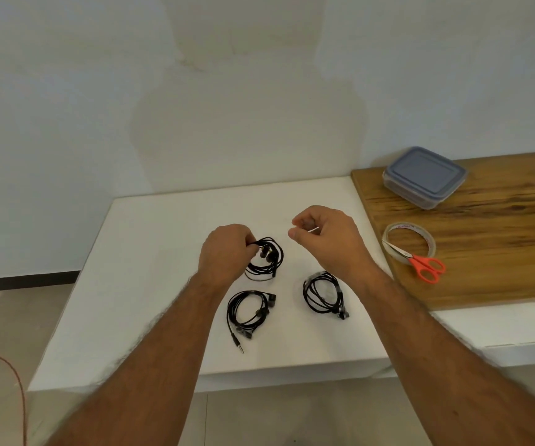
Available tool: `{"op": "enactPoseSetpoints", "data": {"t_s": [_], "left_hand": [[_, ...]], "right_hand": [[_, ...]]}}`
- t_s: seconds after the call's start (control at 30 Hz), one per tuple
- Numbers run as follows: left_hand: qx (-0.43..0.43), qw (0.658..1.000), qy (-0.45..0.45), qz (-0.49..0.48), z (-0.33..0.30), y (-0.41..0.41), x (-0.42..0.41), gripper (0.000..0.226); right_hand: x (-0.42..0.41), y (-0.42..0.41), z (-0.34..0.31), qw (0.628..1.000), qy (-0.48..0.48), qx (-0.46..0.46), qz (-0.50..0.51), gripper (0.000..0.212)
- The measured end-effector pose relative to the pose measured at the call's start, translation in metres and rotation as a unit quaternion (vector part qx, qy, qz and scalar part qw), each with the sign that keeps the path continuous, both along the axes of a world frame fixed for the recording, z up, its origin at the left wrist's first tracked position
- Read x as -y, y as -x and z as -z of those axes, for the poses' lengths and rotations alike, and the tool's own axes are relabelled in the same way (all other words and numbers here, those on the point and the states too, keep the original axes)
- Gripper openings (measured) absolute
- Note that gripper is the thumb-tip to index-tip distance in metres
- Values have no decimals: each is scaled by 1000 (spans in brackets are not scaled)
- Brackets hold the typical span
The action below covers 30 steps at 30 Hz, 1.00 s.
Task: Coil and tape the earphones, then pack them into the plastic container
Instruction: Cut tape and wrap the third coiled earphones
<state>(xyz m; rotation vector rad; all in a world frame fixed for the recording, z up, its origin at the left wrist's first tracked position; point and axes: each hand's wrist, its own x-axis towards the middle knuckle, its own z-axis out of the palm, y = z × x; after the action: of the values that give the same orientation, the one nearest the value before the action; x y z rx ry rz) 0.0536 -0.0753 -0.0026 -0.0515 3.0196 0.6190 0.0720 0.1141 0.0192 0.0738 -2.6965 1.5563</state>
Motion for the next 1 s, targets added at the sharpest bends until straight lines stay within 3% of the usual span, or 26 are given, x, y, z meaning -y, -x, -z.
{"op": "enactPoseSetpoints", "data": {"t_s": [0.2, 0.47, 0.57, 0.73, 1.0], "left_hand": [[-33, 996, -32, 81, -50, -20, -29, 12], [-40, 992, -91, 72, -94, -60, -39, 5], [-11, 977, -208, 47, -103, -68, -37, 6], [54, 907, -418, 6, -104, -86, -32, 13], [-1, 933, -361, -15, -104, -86, -36, 16]], "right_hand": [[0, -5, -15, 990, 105, 53, -74, 37], [-21, -20, -36, 955, 235, 100, -152, 25], [-23, -23, -44, 945, 270, 83, -163, 22], [-17, -28, -54, 947, 268, 52, -170, 19], [-16, -35, -55, 953, 252, 33, -165, 19]]}}
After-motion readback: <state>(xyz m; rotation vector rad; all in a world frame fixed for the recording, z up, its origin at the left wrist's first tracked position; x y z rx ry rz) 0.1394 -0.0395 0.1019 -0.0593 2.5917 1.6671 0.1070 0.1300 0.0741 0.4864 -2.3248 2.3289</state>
